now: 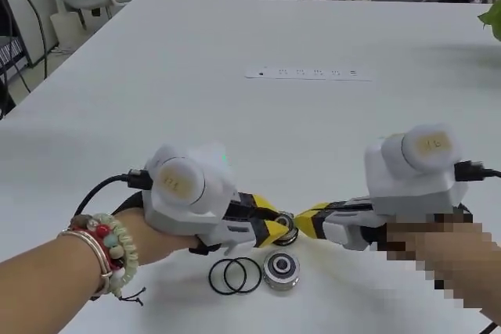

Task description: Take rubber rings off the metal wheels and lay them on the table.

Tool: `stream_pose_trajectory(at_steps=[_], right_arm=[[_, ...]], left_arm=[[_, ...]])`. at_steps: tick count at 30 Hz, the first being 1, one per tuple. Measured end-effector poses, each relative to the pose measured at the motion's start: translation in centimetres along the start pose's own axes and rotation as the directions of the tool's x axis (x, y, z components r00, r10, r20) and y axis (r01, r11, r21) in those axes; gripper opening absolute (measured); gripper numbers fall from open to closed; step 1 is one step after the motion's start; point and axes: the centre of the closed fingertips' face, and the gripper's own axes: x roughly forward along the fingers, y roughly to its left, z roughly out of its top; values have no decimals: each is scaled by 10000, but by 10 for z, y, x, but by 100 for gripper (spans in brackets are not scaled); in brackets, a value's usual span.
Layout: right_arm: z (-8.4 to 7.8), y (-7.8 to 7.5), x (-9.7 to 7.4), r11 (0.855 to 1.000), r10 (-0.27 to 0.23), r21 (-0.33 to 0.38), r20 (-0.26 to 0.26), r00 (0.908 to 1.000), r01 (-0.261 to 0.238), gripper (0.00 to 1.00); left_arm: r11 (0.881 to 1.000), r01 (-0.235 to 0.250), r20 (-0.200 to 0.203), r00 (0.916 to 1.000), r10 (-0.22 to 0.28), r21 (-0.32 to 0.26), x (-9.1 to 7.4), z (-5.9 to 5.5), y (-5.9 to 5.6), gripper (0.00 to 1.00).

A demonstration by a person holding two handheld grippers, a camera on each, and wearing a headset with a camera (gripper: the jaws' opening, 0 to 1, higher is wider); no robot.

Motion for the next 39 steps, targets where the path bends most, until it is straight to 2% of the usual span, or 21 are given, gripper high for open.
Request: stream_pose_trajectory(at_steps=[16, 21, 29, 35, 39], right_arm=[[5, 7, 0, 9997, 245, -14, 194, 9995, -245, 0], [6, 6, -1, 9992, 315, 254, 325, 9990, -324, 0], [11, 11, 0, 9988, 473, 70, 518, 9975, -477, 0], [5, 5, 0, 9994, 260, 239, 265, 9993, -267, 0], [3, 5, 0, 9998, 163, 96, 111, 9998, -164, 0]], left_arm=[[9999, 6, 63, 10000, -5, -114, 1, 0, 0, 8], [10000, 37, 149, 9999, -36, -88, 1, 0, -1, 8], [10000, 46, 185, 9998, -45, -67, 1, 1, -2, 8], [9998, -59, 275, 9996, 64, -205, 2, 2, -2, 8], [9998, -65, 240, 9997, 70, -190, 2, 2, -2, 8]])
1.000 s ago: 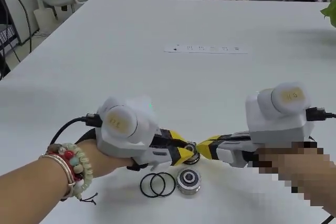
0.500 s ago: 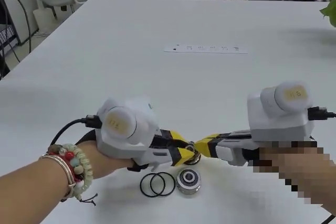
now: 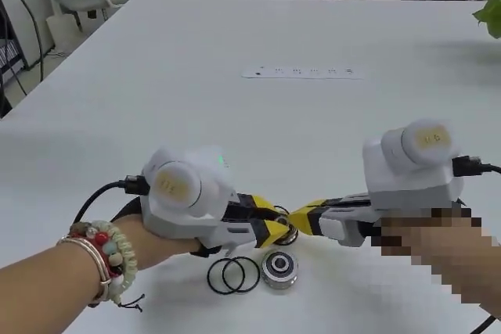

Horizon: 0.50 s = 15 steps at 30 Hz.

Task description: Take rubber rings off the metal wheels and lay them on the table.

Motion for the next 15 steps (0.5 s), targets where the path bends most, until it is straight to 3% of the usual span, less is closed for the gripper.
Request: stream_pose_trajectory(at_steps=[5, 11, 15], right_arm=[[-5, -2, 0, 10000, -86, 47, -211, 9997, 87, 0], [-3, -3, -1, 9997, -41, 260, -131, 9999, 44, 0], [-3, -5, -2, 9991, -75, 414, -112, 9999, 80, 0]], left_arm=[[9999, 151, -306, 9994, -152, -19, -1, 0, 0, 9], [9967, 805, -544, 9953, -800, 72, -7, 0, -11, 26], [9956, 903, -522, 9947, -888, 269, -13, 6, -11, 30]])
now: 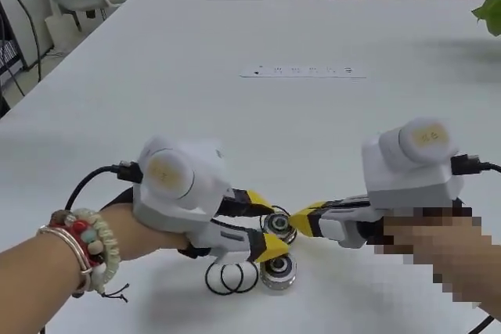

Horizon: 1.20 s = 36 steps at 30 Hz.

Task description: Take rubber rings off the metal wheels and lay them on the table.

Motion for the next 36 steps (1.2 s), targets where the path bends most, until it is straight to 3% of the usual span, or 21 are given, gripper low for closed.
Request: stream_pose_trajectory(at_steps=[6, 10, 18, 25, 31, 36], right_arm=[[6, -1, -3, 9995, 26, 321, 222, 9998, -34, 0], [13, -1, -7, 9989, 5, 466, 470, 9989, -27, 0], [32, 5, -15, 9971, 98, 742, 1070, 9942, -179, 0], [36, 8, -17, 9983, 65, 572, 1049, 9945, -126, 0], [40, 17, -18, 9990, 240, 340, 1121, 9934, -280, 0], [44, 25, -19, 9991, 403, 78, 1138, 9927, -414, 0]], left_arm=[[9997, 192, 456, 9988, -186, -130, -15, 18, -1, 48], [9997, 234, 741, 9970, -225, -111, -27, 31, -2, 52], [9994, -343, 978, 9946, 344, -29, -63, 52, 4, 65], [9952, -878, 1084, 9898, 922, -441, -100, 53, 2, 77], [9868, -1512, 1097, 9815, 1569, -579, -129, 45, -2, 81], [9830, -1734, 1265, 9755, 1798, -600, -146, 47, -15, 84]])
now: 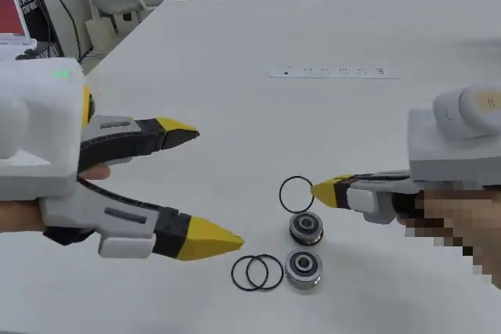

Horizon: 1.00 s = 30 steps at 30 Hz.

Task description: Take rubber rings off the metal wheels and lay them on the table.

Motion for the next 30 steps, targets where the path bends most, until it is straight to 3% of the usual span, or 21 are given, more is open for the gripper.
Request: stream_pose_trajectory(at_steps=[5, 10, 14, 22, 26, 30], right_arm=[[9, 8, -3, 9997, 255, -59, 248, 9994, -253, 0], [15, 14, -4, 9986, 516, 96, 462, 9976, -521, 0], [20, 21, -5, 9969, 752, 180, 630, 9952, -765, 0], [23, 33, -5, 9942, 1068, 78, 688, 9919, -1075, 0], [27, 43, -6, 9893, 1458, -228, 855, 9856, -1443, 0], [31, 48, -7, 9881, 1534, -253, 987, 9832, -1516, 0]], left_arm=[[9992, -388, 24, 9992, 388, -62, -11, -3, -4, 86], [9951, -792, 63, 9968, 797, -584, -21, -16, -2, 89], [9906, -1053, -156, 9944, 1043, -871, -25, -30, -4, 92], [9816, -1244, -295, 9922, 1214, -1451, -24, -48, -7, 92], [9774, -1298, -486, 9912, 1233, -1668, -21, -56, -9, 92], [9783, -1159, -567, 9926, 1077, -1718, -15, -60, -17, 92]])
